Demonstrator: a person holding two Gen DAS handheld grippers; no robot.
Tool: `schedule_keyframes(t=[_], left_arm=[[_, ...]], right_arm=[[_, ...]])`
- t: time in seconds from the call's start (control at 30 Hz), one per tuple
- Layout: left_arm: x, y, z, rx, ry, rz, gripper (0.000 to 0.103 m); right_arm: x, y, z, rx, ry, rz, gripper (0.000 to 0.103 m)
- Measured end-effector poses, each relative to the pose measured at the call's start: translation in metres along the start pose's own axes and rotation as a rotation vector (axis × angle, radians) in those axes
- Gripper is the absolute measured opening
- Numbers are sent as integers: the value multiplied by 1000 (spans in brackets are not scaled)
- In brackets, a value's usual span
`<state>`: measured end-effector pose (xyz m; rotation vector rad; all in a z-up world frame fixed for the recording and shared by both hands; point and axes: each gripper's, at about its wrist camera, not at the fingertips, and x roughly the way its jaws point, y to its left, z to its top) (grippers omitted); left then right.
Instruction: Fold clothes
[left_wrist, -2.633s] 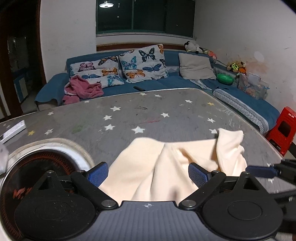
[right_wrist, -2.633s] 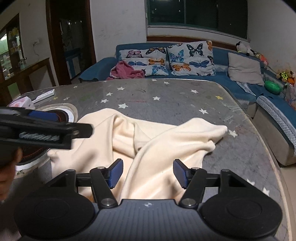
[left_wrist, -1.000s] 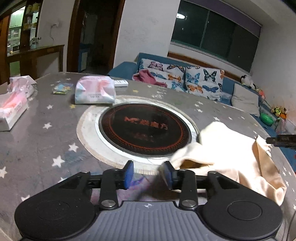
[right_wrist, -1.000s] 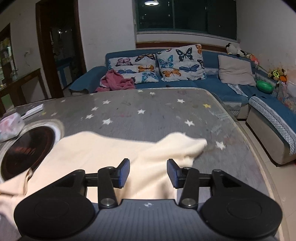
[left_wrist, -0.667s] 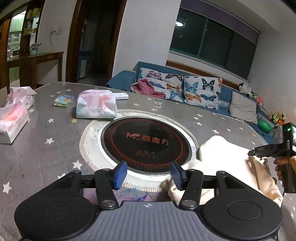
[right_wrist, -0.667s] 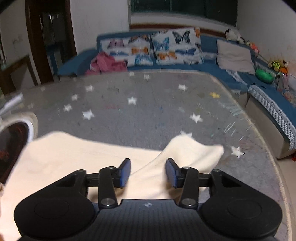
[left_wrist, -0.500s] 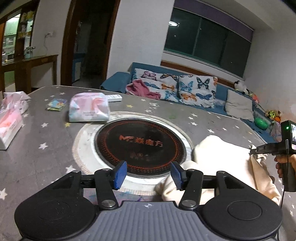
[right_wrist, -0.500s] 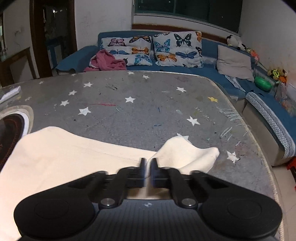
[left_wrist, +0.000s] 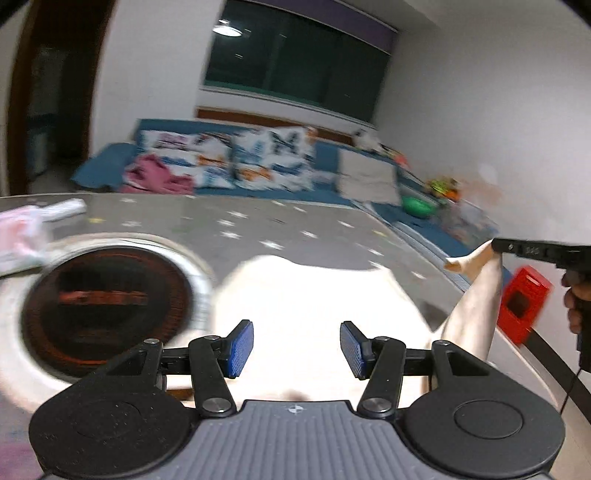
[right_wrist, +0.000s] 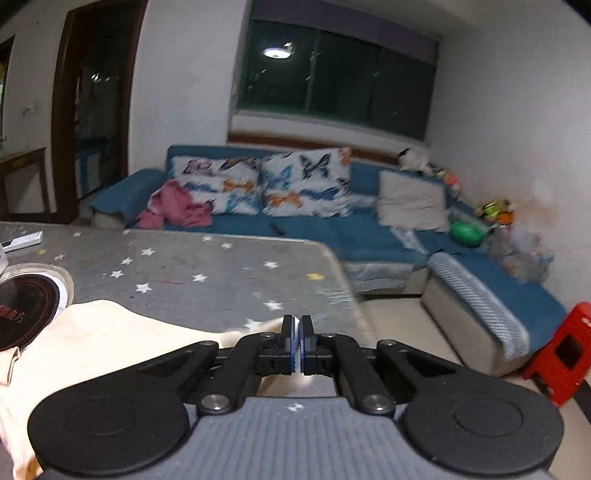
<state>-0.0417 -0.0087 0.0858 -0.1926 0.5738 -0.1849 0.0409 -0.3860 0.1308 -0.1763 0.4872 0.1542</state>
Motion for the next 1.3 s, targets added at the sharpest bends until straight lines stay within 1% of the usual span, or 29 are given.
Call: schedule_keyframes(t=[0.1,0.17,0.23,0.3,0.37,0.4,0.47,0.5,0.53,0.63,0.7,0.8,0.87,0.9,0.93,1.0,1.13,1.2,1.3], left_arm=[[14,-22,-9,49,49,-61,55],[20,-34,-18,90,78,-91,55],[24,-43,-28,125,111,-115,55],[25,-50,-36,156,137,-134,55],[24,-55,-42,187,156,-152,55],[23,-57,-44,202,163,-159,55],[20,-62,-44,219,157,-163,55],[19,-64,-42,220,146,-161,55],[18,-64,-38,210,130,-157,55],[19,-56,-23,170,84,-131,56],[25,-47,-16,145,70,-91,57],[40,-28,-12,104,96,-16,57],[49,-16,-13,68,130,14,57],[53,-11,-15,51,145,16,57],[55,-7,-16,41,159,16,57],[53,-6,-20,53,180,-2,56],[48,-3,-28,76,221,-38,55],[43,-5,-32,98,233,-61,55],[29,-5,-35,130,241,-98,56]], right_arm=[[-24,-18,-17,8,2,-69,2],[-29,-31,-32,34,43,-115,2],[-29,-45,-48,67,90,-167,5],[-27,-55,-61,76,133,-215,5],[-26,-63,-71,104,155,-222,9],[-27,-63,-74,108,157,-212,10],[-27,-57,-76,100,152,-174,15],[-28,-54,-78,99,152,-146,22],[-26,-49,-80,108,160,-106,27],[-15,-29,-85,127,200,47,31],[-11,-11,-84,103,212,117,34],[-5,16,-81,58,223,207,34],[-2,35,-79,27,230,267,34],[0,44,-78,12,234,297,34],[2,53,-77,-3,237,327,34],[4,69,-77,-34,249,385,34],[-3,96,-84,-128,285,466,34],[-9,103,-87,-151,297,511,34],[-23,107,-91,-171,318,607,34]])
